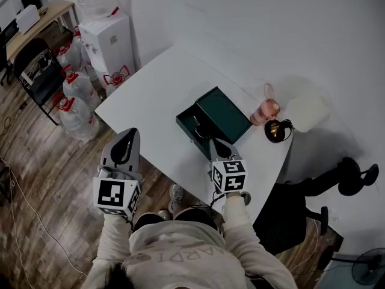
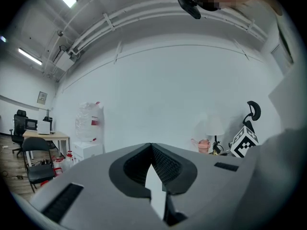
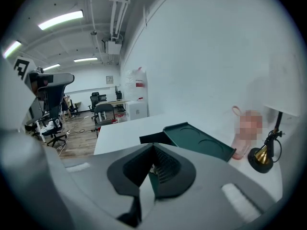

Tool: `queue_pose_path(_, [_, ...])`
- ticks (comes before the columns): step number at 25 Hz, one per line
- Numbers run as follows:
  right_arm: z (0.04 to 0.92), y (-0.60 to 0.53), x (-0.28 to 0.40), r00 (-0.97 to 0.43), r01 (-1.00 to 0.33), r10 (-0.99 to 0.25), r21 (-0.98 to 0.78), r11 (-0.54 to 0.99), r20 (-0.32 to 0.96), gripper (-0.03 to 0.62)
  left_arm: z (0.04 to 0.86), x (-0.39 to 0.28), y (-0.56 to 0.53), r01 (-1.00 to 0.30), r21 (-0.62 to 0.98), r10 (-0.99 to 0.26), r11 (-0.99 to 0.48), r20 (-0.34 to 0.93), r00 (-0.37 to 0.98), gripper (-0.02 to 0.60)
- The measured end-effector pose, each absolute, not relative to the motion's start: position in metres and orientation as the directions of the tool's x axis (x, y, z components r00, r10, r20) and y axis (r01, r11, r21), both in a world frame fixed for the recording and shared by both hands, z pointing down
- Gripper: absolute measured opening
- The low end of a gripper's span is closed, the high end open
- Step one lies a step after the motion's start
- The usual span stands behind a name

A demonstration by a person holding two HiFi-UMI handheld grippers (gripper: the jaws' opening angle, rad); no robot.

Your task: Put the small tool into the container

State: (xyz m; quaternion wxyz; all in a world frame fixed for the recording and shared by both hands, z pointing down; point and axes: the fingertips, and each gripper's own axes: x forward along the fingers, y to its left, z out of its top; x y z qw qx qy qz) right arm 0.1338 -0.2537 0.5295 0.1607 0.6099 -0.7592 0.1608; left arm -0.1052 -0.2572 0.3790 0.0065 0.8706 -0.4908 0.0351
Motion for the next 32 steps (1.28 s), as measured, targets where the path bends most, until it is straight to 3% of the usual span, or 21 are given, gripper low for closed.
queue_pose_path(11, [0.475, -0.188, 0.151, -0.105, -0.994, -0.946, -0.065, 0.089, 0.305, 0.009, 0.365, -0.094, -0.212, -0.817, -0.038, -0.818, -0.575, 0.038, 0.574, 0.003])
queue_pose_path(32, [0.400, -0.097, 0.154, -0.006, -0.999, -0.995, -0.033, 0.003, 0.096, 0.011, 0.349, -0.074, -0.155, -0.754, -0.061, -0.756, -0.654, 0.006, 0.655, 0.005])
